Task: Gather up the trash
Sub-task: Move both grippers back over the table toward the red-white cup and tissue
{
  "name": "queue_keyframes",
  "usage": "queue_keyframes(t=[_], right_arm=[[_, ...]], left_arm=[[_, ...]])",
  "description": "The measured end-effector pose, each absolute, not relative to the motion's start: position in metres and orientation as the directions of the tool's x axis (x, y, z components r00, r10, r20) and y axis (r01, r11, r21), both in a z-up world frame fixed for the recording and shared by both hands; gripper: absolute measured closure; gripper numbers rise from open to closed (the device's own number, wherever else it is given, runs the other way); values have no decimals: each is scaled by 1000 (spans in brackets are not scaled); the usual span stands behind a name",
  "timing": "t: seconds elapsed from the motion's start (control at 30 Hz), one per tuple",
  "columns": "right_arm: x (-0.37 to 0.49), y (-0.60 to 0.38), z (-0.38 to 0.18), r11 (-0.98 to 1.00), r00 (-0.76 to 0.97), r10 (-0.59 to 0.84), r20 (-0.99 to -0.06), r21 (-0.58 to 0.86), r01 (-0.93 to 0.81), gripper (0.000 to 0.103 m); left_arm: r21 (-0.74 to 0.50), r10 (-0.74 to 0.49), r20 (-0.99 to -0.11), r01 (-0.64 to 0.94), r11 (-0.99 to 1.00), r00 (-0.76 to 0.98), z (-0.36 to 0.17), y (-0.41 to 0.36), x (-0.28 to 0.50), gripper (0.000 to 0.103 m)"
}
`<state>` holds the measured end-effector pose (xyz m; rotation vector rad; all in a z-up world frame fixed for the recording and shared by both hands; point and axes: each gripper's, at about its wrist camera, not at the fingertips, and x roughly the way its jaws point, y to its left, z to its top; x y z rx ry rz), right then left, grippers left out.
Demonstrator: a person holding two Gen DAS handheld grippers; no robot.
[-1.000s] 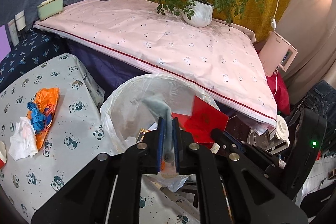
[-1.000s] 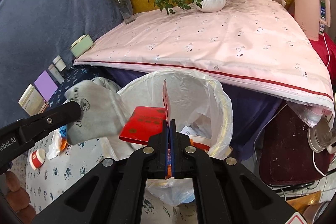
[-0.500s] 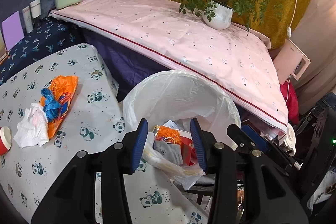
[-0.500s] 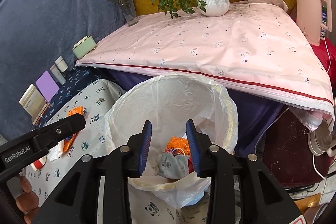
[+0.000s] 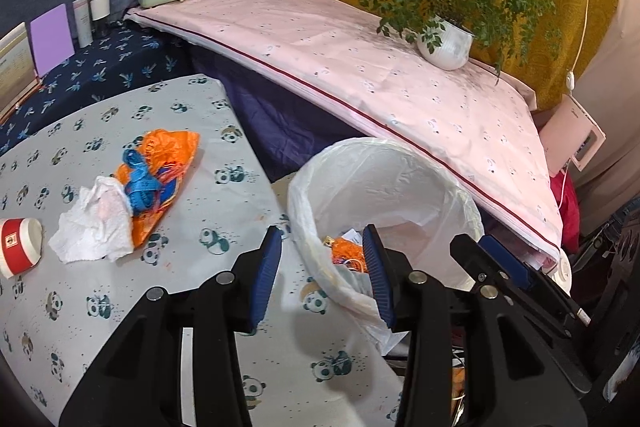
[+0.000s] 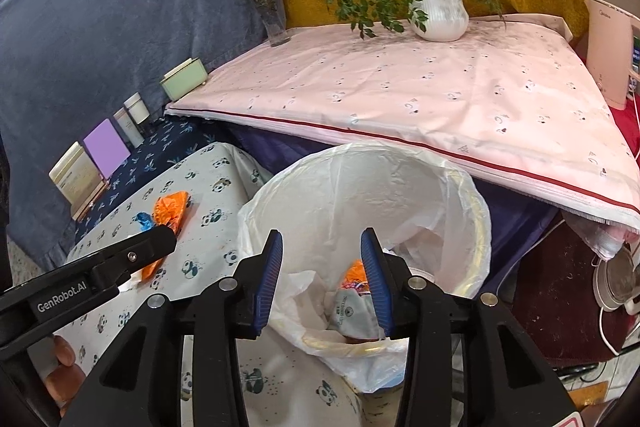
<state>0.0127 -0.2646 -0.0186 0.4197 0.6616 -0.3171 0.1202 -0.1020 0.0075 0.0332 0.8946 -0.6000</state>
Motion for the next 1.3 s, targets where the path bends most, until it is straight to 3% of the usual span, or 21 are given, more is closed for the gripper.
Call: queue_keyframes(t=[0.5,0.6,1.3], right_arm=[[39,-211,-15,918,752,-84,-654,243,314,59],[47,-197,-15,928,751,-67,-657,235,288,58],[113,-87,-33,973,694,87,-715,209,94,53]], left_arm=[[-223,-408,-745,379,898,527,1,-29,136,58],[-214,-374,-744,334,918,554,-1,-8,140,42],[-102,-75,-783,-8,995,618,-30,140,179,12]])
